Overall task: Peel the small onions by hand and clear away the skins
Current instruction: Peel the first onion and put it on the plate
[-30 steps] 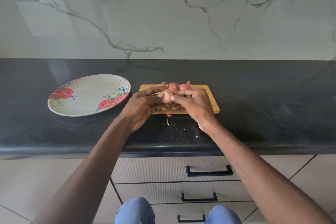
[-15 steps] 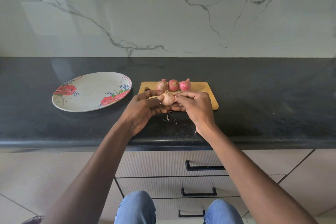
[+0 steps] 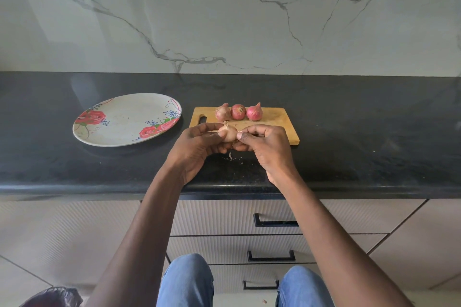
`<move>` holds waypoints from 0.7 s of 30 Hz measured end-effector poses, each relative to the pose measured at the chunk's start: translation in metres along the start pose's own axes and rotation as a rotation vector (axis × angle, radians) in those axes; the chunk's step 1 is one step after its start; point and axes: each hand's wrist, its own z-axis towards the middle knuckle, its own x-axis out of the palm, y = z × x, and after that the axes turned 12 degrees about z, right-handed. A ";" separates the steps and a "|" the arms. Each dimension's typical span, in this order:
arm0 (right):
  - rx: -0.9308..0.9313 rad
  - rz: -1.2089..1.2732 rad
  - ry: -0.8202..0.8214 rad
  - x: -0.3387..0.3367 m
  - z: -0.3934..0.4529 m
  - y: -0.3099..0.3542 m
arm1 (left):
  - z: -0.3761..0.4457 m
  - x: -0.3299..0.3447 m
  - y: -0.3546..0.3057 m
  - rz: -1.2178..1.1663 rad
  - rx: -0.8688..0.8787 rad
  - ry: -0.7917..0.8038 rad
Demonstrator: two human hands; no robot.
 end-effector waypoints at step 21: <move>0.054 0.021 0.059 -0.003 0.002 -0.001 | -0.005 -0.006 -0.001 -0.090 -0.041 0.050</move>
